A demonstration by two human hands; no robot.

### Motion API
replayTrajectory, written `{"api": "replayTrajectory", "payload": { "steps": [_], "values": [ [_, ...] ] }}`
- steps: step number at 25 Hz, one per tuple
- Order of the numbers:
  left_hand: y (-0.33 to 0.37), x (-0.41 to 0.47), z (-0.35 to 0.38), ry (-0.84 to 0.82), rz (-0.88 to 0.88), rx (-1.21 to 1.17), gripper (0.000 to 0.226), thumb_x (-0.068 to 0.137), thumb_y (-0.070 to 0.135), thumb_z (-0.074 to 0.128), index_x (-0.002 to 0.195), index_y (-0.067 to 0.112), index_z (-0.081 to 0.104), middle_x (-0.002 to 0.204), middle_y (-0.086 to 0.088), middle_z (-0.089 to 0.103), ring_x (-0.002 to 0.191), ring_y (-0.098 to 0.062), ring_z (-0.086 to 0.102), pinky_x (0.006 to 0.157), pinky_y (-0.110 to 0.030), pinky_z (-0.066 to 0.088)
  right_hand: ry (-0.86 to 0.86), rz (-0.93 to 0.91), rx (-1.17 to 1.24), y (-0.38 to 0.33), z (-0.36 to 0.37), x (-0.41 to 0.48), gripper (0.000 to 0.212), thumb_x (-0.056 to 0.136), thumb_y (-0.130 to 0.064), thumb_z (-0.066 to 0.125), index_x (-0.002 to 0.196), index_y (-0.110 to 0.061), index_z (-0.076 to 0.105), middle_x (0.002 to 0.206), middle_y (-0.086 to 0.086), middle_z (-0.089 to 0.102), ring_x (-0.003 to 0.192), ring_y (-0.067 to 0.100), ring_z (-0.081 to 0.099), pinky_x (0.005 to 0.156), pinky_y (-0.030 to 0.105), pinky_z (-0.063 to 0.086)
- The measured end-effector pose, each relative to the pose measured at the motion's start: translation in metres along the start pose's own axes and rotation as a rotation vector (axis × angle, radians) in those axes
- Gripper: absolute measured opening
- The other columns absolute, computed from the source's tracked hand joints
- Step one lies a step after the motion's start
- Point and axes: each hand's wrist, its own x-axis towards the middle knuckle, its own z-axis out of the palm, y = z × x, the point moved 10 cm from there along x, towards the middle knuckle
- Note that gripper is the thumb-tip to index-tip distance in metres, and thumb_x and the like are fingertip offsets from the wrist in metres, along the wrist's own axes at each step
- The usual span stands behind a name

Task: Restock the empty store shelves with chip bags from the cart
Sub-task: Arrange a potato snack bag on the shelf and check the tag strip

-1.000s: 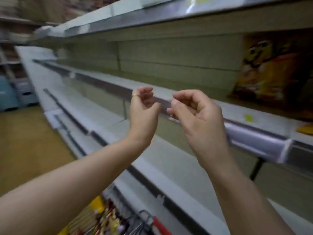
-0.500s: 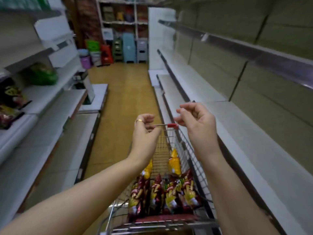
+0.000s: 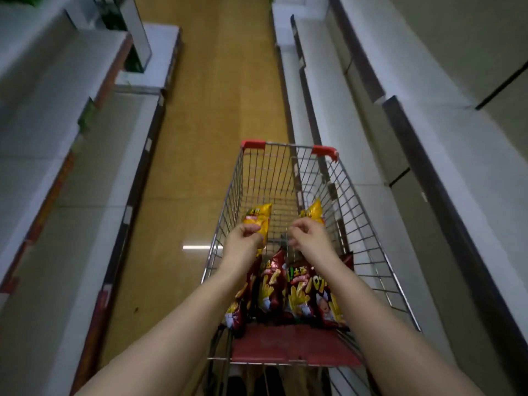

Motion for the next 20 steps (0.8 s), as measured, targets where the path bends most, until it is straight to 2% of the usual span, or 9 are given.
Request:
{"api": "replayTrajectory", "payload": {
  "steps": [3,5,7,9,12,15,17,20],
  "values": [
    [-0.037,0.022,0.002,0.055,-0.089,-0.090,0.016,0.090,-0.001,0.051,0.103,0.007,0.054,0.079,-0.006,0.058,0.063,-0.011,0.054,0.054,-0.017,0.043,-0.066,0.118,0.001,0.057,0.041,0.044,0.023,0.092,-0.013,0.049,0.072,-0.022,0.053,0.086,0.006,0.061,0.091,0.033,0.064,0.078,0.040,0.050],
    [-0.063,0.030,0.000,0.085,-0.149,-0.104,0.016,0.090,-0.002,0.049,0.103,0.006,0.053,0.076,-0.004,0.056,0.063,-0.010,0.053,0.050,-0.013,0.042,-0.114,0.213,0.026,0.096,0.073,0.071,0.024,0.091,-0.015,0.050,0.069,-0.025,0.052,0.084,0.008,0.060,0.092,0.034,0.062,0.080,0.042,0.050],
    [-0.079,0.036,-0.003,0.098,-0.184,-0.092,0.014,0.090,-0.001,0.051,0.101,0.007,0.053,0.074,-0.002,0.056,0.064,-0.009,0.053,0.048,-0.010,0.043,-0.174,0.269,0.099,0.125,0.108,0.096,0.015,0.085,-0.018,0.055,0.072,-0.026,0.054,0.089,0.007,0.060,0.091,0.031,0.061,0.082,0.043,0.049],
    [-0.085,0.044,-0.006,0.092,-0.185,-0.085,0.013,0.090,-0.001,0.052,0.101,0.007,0.054,0.075,-0.001,0.056,0.065,-0.009,0.053,0.046,-0.008,0.042,-0.190,0.306,0.208,0.141,0.139,0.117,0.007,0.083,-0.017,0.058,0.084,-0.023,0.060,0.093,0.004,0.059,0.088,0.024,0.057,0.076,0.035,0.046],
    [-0.086,0.053,-0.011,0.079,-0.171,-0.048,0.014,0.091,0.002,0.053,0.104,0.008,0.055,0.078,0.000,0.057,0.067,-0.009,0.054,0.046,-0.008,0.043,-0.224,0.338,0.190,0.151,0.169,0.134,0.026,0.091,-0.016,0.053,0.115,-0.011,0.061,0.108,0.008,0.057,0.098,0.021,0.052,0.083,0.031,0.042],
    [-0.093,0.059,-0.013,0.070,-0.181,0.010,0.014,0.091,0.004,0.053,0.105,0.009,0.054,0.079,0.001,0.057,0.068,-0.009,0.054,0.046,-0.008,0.043,-0.275,0.405,0.101,0.165,0.189,0.139,0.032,0.096,-0.024,0.046,0.123,-0.010,0.056,0.123,0.013,0.055,0.105,0.024,0.050,0.083,0.028,0.037],
    [-0.096,0.063,-0.014,0.077,-0.183,0.026,0.015,0.091,0.005,0.052,0.105,0.009,0.053,0.078,0.001,0.055,0.067,-0.008,0.054,0.047,-0.008,0.042,-0.227,0.440,0.103,0.170,0.188,0.139,0.036,0.097,-0.025,0.043,0.126,-0.007,0.054,0.124,0.014,0.056,0.106,0.025,0.052,0.083,0.029,0.038],
    [-0.101,0.063,-0.014,0.077,-0.197,0.048,0.018,0.092,0.006,0.052,0.110,0.009,0.053,0.079,0.001,0.055,0.067,-0.007,0.053,0.049,-0.010,0.042,-0.105,0.384,0.112,0.164,0.169,0.138,0.031,0.096,-0.022,0.044,0.117,-0.010,0.062,0.112,0.010,0.060,0.099,0.028,0.056,0.082,0.032,0.043]
  ]
}}
